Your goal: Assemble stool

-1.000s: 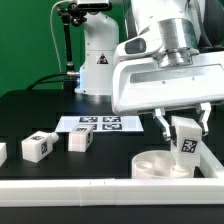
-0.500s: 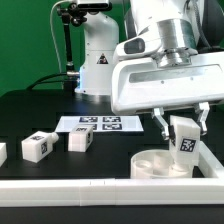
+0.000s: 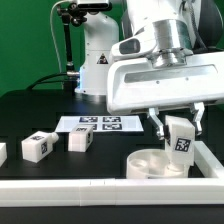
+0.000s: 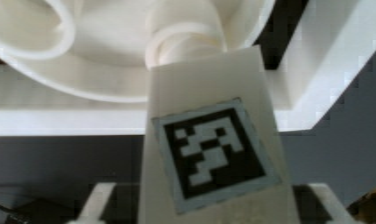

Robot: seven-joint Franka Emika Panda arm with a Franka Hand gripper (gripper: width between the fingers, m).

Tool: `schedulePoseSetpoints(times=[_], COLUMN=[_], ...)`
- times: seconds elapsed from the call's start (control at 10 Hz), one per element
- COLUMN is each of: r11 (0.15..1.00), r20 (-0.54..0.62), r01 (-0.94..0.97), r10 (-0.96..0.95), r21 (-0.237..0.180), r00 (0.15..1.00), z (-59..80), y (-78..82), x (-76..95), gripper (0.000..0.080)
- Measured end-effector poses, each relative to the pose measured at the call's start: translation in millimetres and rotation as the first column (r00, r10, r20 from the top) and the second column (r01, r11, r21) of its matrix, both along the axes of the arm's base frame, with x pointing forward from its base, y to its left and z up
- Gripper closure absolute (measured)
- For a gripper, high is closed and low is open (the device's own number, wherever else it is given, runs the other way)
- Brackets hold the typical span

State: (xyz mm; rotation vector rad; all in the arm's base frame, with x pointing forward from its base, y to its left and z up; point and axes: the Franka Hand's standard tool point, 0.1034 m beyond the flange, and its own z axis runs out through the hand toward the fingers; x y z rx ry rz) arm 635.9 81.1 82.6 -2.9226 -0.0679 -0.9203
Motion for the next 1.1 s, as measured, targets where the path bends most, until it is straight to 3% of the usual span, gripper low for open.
schedulePoseSetpoints(times=[1.1], r11=[1.0], r20=[0.008], r01=[-0.007], r10=[0.007], r21=[0.008], r00=[1.0], z=[-0.9], y=[7.3], x=[-4.6], gripper=[0.0472])
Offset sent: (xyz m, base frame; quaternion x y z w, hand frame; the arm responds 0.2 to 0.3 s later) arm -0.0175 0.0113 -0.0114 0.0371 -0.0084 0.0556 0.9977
